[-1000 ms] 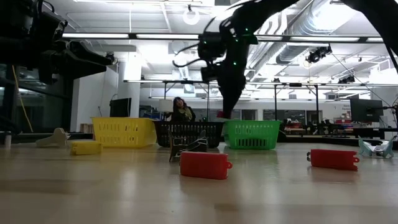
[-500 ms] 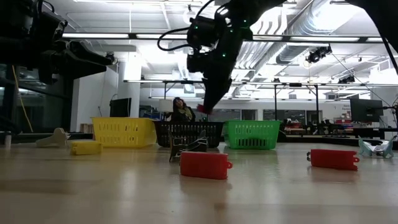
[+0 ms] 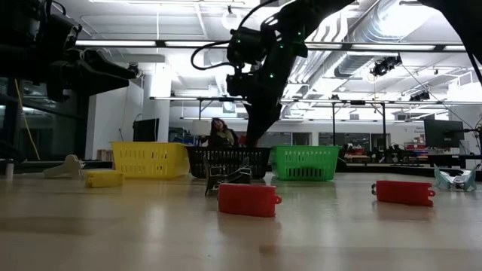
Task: Pick and place Stapler, Stapler remover, tape
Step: Put the top red stapler into the black bin, then put the blue staple remover into the yellow bin
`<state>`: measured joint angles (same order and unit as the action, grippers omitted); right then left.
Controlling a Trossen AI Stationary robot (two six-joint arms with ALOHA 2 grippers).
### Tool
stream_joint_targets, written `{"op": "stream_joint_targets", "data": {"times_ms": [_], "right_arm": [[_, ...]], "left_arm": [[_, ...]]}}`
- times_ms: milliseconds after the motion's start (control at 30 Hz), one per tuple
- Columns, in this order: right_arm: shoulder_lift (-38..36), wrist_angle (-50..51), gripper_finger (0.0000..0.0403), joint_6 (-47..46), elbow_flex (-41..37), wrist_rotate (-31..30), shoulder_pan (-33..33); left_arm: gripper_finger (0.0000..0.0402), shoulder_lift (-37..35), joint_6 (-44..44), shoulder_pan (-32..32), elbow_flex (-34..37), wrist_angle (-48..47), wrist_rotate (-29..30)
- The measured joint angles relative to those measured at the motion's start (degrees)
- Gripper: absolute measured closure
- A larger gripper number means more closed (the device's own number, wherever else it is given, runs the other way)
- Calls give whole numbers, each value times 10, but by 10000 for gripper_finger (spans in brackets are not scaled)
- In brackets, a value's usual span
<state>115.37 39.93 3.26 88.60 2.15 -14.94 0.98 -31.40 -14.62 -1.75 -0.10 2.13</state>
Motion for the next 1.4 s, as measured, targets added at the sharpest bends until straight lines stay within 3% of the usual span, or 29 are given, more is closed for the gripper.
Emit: {"op": "stream_joint_targets", "data": {"times_ms": [833,1400], "right_arm": [[0,-28,234,3,-32,23,0],[0,5,229,22,39,-64,-6]], "left_arm": [[120,0,0,0,0,0,0],[120,0,0,0,0,0,0]]}}
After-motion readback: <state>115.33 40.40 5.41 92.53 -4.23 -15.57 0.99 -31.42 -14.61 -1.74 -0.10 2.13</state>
